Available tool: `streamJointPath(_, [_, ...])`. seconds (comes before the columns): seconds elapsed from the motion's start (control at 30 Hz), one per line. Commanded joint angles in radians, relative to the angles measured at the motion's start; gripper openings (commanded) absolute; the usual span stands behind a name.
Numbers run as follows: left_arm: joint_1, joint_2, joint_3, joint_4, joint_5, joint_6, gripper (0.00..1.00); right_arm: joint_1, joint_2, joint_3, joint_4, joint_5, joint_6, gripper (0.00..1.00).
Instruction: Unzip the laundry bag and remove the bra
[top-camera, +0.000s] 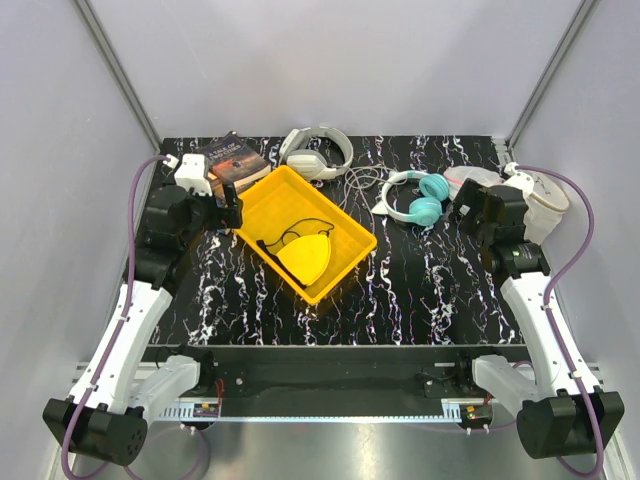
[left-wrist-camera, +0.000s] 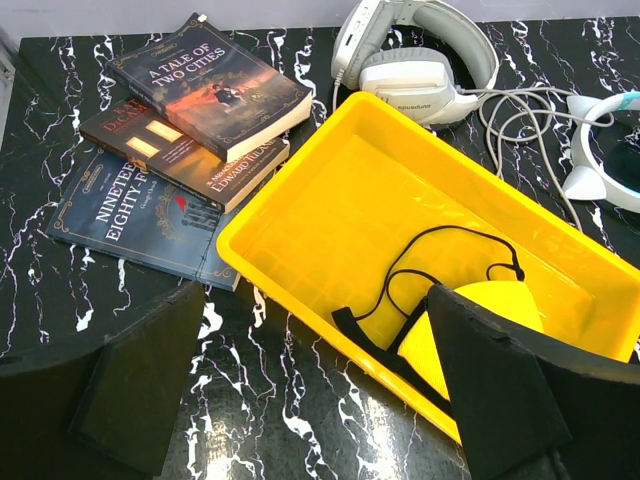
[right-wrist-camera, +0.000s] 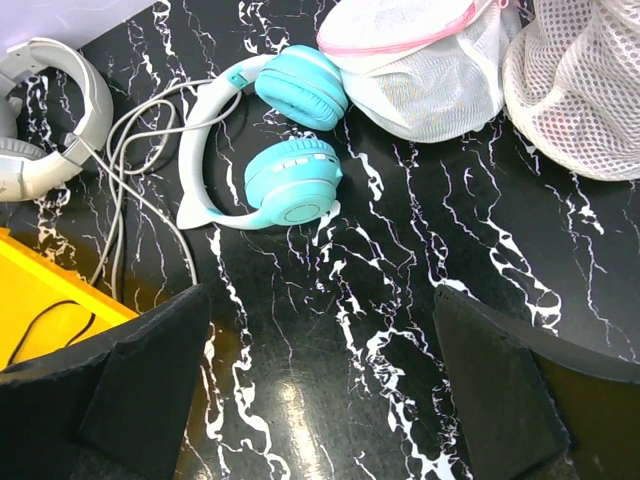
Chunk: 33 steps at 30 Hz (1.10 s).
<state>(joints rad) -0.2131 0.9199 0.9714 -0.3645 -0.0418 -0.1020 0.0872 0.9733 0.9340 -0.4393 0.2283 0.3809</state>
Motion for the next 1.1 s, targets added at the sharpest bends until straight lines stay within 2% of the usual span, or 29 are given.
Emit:
streamJointPath(0.0, [0.0,-0.016,0.0,0.064,-0.03,0.005,0.99,0.002,-0.018,0.019,0.013,0.043,-0.053,1.0])
streamJointPath(0.13, [0.0,-0.016,-0.002,0.064,-0.043,0.008,0.99,0.003,-0.012,0.04,0.005,0.063,-0.062,1.0])
streamJointPath(0.3, [0.0,-0.015,-0.005,0.064,-0.018,0.008,0.99,-0.024,0.085,0.118,-0.009,0.134,-0.074,1.0])
streamJointPath(0.47, [0.0,-0.006,0.0,0.062,0.019,0.008,0.99,-0.2,0.224,0.212,-0.039,-0.031,-0.024,1.0])
streamJointPath(0.53, [-0.002,-0.003,0.0,0.059,0.025,0.007,0.99,-0.228,0.263,0.242,-0.039,-0.058,-0.004,1.0])
streamJointPath(0.77, [-0.005,0.0,-0.002,0.061,0.029,0.007,0.99,-0.294,0.467,0.331,-0.023,-0.162,0.068,1.0])
streamJointPath(1.07, [-0.011,0.007,0.001,0.058,0.03,0.005,0.99,-0.302,0.633,0.348,0.131,-0.144,0.279,1.0])
